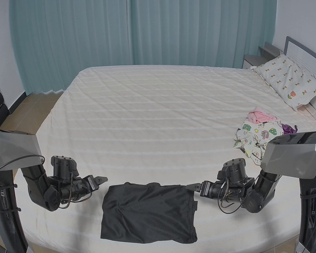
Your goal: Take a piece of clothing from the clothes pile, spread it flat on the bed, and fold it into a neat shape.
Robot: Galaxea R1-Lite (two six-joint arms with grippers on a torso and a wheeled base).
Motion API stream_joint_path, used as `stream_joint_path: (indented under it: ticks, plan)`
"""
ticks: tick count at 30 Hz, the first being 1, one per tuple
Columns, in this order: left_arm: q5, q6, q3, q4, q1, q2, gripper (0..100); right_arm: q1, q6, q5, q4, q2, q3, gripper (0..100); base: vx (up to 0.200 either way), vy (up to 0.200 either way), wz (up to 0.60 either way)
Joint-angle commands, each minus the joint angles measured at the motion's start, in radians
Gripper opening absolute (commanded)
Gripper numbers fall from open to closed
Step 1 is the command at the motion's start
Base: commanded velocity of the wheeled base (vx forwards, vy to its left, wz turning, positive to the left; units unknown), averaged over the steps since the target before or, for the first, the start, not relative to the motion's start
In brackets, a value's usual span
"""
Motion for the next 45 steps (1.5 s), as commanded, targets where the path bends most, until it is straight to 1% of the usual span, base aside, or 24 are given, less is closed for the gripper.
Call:
stream_joint_path:
  ticks: [1, 5, 8, 9, 17, 19, 21, 23, 26, 27, 36, 45]
  plan:
    - [-0.001, -0.022, -0.051, -0.001, 0.012, 0.051, 100, 0.025, 0.004, 0.012, 0.033, 0.027, -0.061, 100, 0.000, 0.000, 0.00]
    - [-0.001, -0.022, -0.051, -0.001, -0.002, 0.060, 100, 0.045, 0.002, 0.014, 0.075, 0.038, -0.105, 100, 0.000, 0.000, 0.00]
    - [0.001, -0.023, -0.043, -0.003, -0.014, 0.065, 100, 0.043, 0.002, 0.012, 0.095, 0.041, -0.115, 100, 0.000, 0.000, 0.00]
    - [0.001, -0.023, -0.043, -0.003, -0.014, 0.065, 100, 0.043, 0.002, 0.012, 0.095, 0.041, -0.116, 0, 0.000, 0.000, 0.00]
    - [0.003, -0.023, -0.042, -0.004, -0.016, 0.066, 100, 0.054, -0.007, 0.008, 0.095, 0.056, -0.121, 0, 0.000, 0.000, 0.00]
    - [0.009, -0.026, -0.042, -0.004, -0.036, 0.066, 100, 0.053, -0.005, 0.002, 0.093, 0.052, -0.118, 0, 0.000, 0.000, 0.00]
    - [0.010, -0.031, -0.040, -0.004, -0.037, 0.066, 100, 0.048, 0.001, -0.003, 0.092, 0.044, -0.113, 0, 0.000, 0.000, 0.00]
    - [0.010, -0.031, -0.043, -0.004, -0.037, 0.066, 100, 0.042, 0.002, -0.018, 0.090, 0.033, -0.109, 0, 0.000, 0.000, 0.00]
    - [0.010, -0.043, -0.051, -0.006, -0.037, 0.066, 100, 0.030, 0.016, -0.075, 0.081, 0.030, -0.110, 0, 0.000, 0.000, 0.00]
    - [0.010, -0.050, -0.051, -0.009, -0.037, 0.066, 100, 0.027, 0.021, -0.083, 0.081, 0.029, -0.109, 0, 0.000, 0.000, 0.00]
    - [0.010, -0.069, -0.051, -0.023, -0.074, 0.071, 100, -0.016, 0.042, -0.084, 0.083, 0.007, -0.067, 0, 0.000, 0.000, 0.00]
    - [0.012, -0.062, -0.054, -0.024, -0.123, 0.092, 100, -0.015, 0.044, -0.084, 0.081, 0.010, -0.053, 0, 0.000, 0.000, 0.00]
